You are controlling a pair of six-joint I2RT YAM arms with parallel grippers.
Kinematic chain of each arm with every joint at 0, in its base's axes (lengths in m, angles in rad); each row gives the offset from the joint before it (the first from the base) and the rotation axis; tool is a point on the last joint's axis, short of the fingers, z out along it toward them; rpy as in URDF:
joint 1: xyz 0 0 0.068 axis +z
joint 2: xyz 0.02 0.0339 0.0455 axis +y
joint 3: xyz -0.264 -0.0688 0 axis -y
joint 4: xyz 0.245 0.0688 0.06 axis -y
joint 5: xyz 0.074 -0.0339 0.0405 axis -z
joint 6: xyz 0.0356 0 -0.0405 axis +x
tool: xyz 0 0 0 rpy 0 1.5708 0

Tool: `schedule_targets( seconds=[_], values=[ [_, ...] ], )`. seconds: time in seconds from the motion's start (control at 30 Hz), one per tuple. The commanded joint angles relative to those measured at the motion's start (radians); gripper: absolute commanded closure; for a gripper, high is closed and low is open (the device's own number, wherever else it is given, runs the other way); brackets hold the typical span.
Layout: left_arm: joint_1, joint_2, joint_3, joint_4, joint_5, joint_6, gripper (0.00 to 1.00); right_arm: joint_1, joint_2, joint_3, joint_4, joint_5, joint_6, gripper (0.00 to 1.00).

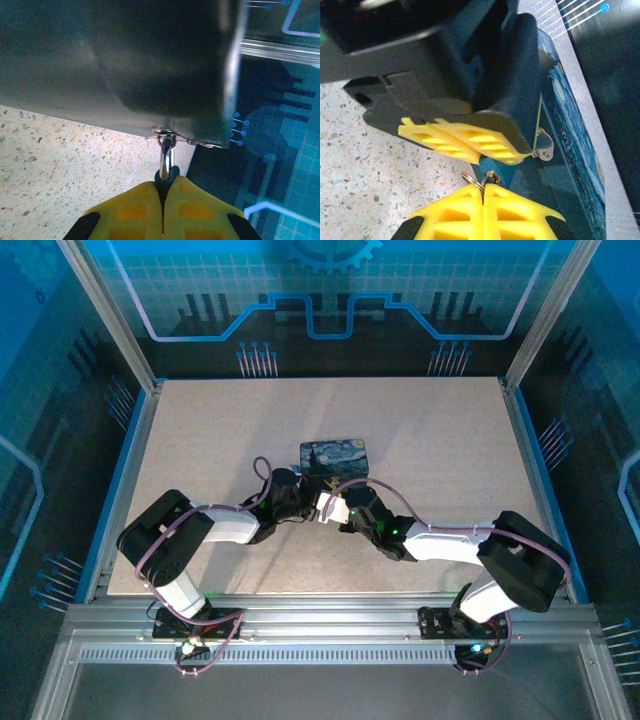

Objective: Unlock the padlock with the key

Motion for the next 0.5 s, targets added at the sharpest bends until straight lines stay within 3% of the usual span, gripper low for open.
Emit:
schedule_targets(
  seconds=[0.0,0.23,0.47],
  values=[
    [-0.014,-0.003,0.004,0.058,0.025,-0.003,1.0,0.012,-0.004,0.039,0.057,-0.013,0.141,1.0],
    [-0.014,0.0,0.001,0.055,0.022,-0.002,1.0,-0.006,0.029,0.029,0.111,-0.049,0.407,1.0],
    [-0.015,0.006,0.0,0.055,0.019,-0.002,1.0,-0.055,0.032,-0.015,0.179,-0.171,0.672,1.0]
  ],
)
